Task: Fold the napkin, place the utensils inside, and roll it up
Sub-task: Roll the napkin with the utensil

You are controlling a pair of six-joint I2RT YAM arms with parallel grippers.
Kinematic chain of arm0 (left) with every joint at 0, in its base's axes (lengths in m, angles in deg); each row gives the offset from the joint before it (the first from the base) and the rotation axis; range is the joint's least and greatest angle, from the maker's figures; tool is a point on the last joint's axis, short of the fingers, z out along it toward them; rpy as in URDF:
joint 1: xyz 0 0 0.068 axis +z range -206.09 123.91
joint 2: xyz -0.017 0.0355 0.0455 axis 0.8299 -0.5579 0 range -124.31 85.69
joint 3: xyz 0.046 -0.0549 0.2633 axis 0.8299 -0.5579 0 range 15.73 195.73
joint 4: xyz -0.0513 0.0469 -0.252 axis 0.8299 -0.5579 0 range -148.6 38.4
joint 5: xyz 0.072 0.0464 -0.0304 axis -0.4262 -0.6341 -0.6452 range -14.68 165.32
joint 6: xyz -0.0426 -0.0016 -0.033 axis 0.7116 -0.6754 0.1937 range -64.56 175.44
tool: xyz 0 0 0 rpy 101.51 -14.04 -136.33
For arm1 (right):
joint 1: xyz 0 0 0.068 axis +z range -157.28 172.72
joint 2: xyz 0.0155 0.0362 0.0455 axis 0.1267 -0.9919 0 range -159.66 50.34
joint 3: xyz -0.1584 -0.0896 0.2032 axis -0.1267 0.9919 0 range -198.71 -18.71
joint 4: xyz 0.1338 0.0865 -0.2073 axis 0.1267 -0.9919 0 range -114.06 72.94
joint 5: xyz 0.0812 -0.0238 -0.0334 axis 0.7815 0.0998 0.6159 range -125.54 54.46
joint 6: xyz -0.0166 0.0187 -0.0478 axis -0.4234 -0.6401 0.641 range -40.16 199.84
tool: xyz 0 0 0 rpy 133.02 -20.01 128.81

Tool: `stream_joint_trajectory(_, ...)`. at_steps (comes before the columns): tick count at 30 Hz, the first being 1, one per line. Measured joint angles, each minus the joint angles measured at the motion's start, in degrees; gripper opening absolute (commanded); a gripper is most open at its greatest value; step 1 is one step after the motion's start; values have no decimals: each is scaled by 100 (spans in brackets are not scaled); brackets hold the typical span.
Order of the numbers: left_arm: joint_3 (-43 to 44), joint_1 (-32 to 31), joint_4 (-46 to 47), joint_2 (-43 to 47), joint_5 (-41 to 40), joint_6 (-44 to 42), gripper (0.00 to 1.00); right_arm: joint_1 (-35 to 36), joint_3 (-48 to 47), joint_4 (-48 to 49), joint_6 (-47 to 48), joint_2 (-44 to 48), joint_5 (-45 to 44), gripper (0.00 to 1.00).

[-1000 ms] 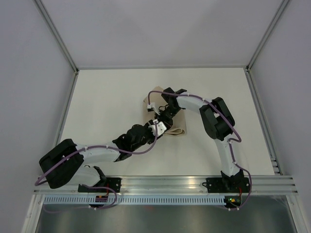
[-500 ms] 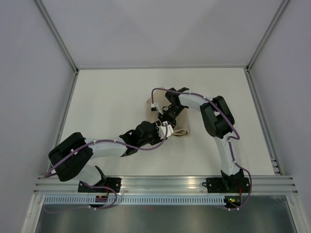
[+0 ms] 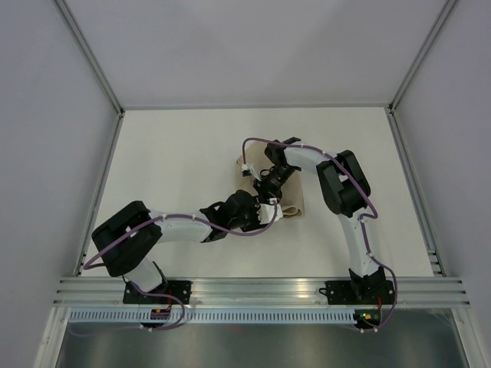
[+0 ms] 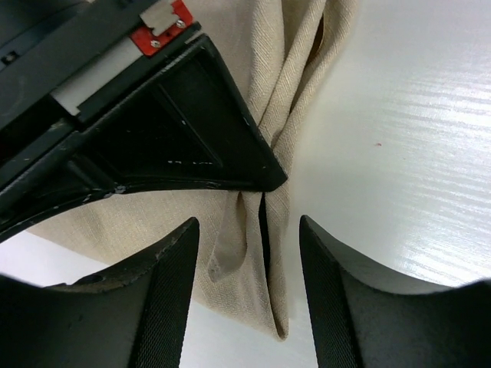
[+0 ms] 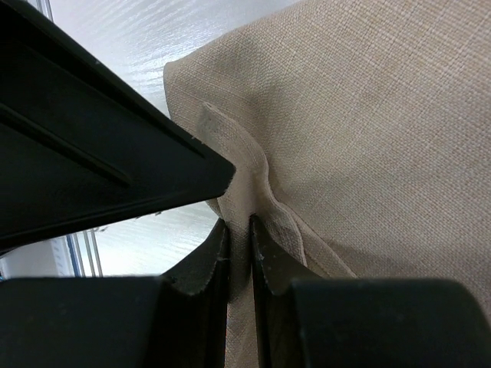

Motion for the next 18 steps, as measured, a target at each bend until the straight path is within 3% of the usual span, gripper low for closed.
stream_joint_trajectory(18, 127, -144, 472, -566, -142, -802, 61, -15, -166, -295, 57, -144, 24, 1)
